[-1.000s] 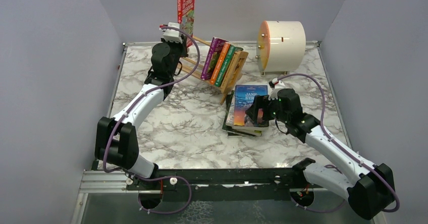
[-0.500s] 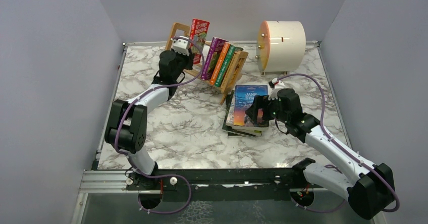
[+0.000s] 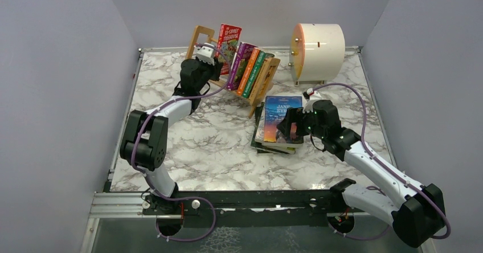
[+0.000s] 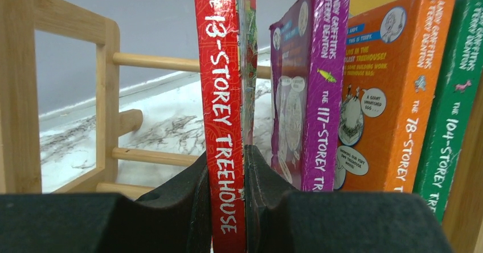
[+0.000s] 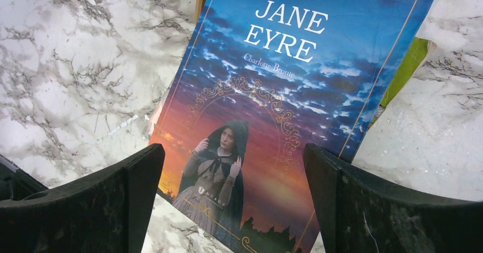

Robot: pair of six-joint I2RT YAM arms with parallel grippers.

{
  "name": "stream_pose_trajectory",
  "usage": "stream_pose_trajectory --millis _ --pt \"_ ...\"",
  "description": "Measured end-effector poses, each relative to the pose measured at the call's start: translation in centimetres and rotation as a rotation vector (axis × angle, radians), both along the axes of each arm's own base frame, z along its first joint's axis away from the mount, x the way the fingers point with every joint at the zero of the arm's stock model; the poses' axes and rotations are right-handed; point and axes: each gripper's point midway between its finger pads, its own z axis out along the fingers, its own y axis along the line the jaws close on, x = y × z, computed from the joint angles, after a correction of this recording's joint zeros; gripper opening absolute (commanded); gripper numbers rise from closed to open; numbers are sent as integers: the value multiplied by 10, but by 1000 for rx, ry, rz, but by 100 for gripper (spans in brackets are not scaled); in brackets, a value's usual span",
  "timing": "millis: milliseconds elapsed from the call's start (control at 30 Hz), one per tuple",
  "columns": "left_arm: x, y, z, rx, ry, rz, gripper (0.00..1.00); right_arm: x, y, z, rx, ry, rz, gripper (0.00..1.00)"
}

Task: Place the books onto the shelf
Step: Place the book on the shelf.

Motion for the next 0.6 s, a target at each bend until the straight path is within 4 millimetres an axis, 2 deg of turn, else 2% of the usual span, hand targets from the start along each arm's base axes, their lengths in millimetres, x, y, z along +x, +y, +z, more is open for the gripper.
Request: stream_pose_trajectory --millis 167,600 --pt "3 -3 -20 -3 42 -7 0 0 0 0 0 0 0 91" --pt "4 -7 -46 -11 103 -22 0 0 0 0 0 0 0 91"
